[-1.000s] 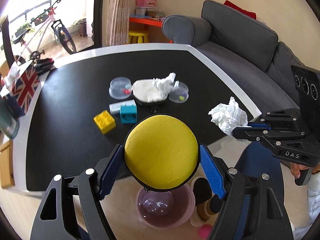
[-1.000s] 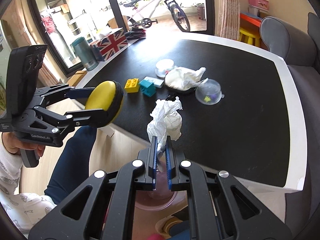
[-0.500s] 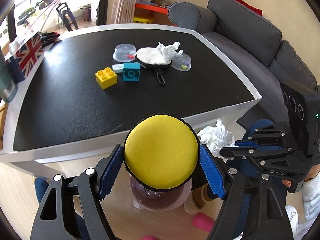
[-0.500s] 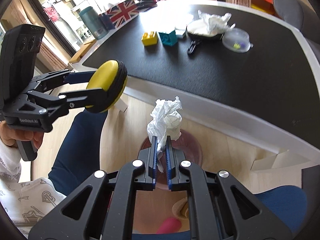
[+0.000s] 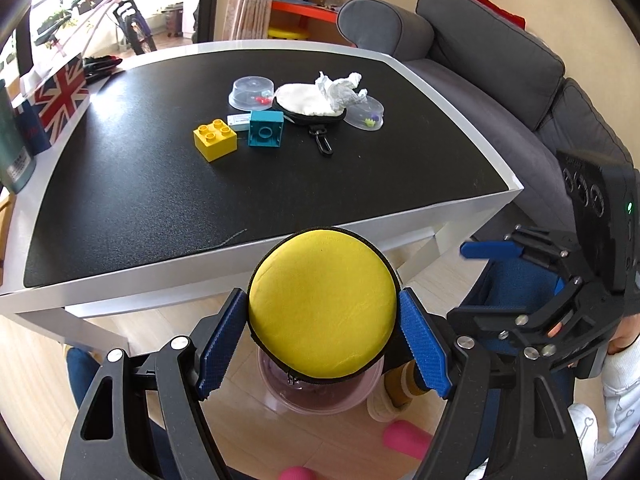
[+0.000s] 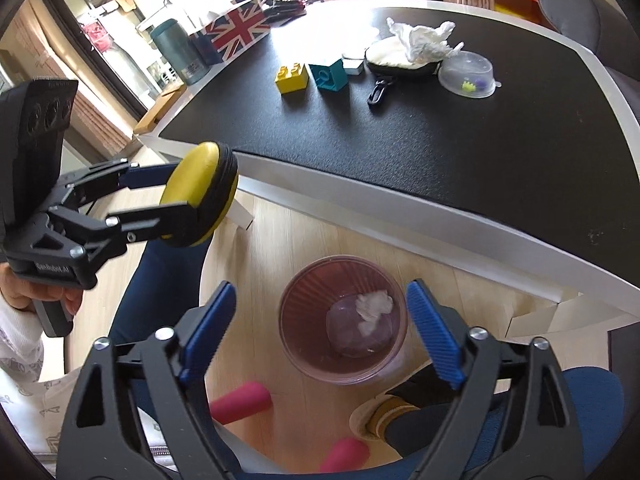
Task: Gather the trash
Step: 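Carry the tissue and yellow pad over the pink bin with both grippers, then open both grippers to drop the tissue and yellow pad into the bin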
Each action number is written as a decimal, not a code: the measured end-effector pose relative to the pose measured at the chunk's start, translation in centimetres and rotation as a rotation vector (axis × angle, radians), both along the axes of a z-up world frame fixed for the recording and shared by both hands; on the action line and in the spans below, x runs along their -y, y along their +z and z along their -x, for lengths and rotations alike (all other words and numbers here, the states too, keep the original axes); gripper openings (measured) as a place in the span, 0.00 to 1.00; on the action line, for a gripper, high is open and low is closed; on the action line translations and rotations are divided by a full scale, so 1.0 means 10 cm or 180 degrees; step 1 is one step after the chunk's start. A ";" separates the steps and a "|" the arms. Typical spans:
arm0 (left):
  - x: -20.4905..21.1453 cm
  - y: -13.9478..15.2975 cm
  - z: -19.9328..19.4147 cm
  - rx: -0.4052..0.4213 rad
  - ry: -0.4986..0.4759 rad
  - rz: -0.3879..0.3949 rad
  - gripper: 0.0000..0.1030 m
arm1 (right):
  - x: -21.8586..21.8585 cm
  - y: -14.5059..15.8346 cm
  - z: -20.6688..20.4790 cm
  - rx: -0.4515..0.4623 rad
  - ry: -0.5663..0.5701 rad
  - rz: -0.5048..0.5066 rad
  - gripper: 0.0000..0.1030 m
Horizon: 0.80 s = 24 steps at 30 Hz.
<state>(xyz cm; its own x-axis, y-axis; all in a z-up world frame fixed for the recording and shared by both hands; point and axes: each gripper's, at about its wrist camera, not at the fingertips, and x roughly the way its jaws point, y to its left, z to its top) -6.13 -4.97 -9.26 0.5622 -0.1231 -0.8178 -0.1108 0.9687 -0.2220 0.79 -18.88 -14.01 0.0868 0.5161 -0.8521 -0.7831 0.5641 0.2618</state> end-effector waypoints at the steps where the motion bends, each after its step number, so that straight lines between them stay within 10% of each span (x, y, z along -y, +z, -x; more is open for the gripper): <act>1: 0.01 -0.01 0.00 -0.0008 -0.0010 0.0003 0.72 | 0.01 0.01 -0.01 0.0009 -0.0017 -0.0005 0.86; 15: 0.21 -0.27 -0.09 -0.0262 -0.0200 0.0043 0.72 | 0.19 0.23 -0.21 0.0167 -0.0309 -0.0106 0.88; 24: 0.17 -0.18 -0.14 -0.0175 -0.0101 0.0027 0.92 | 0.26 0.26 -0.26 0.0176 -0.0370 -0.0114 0.88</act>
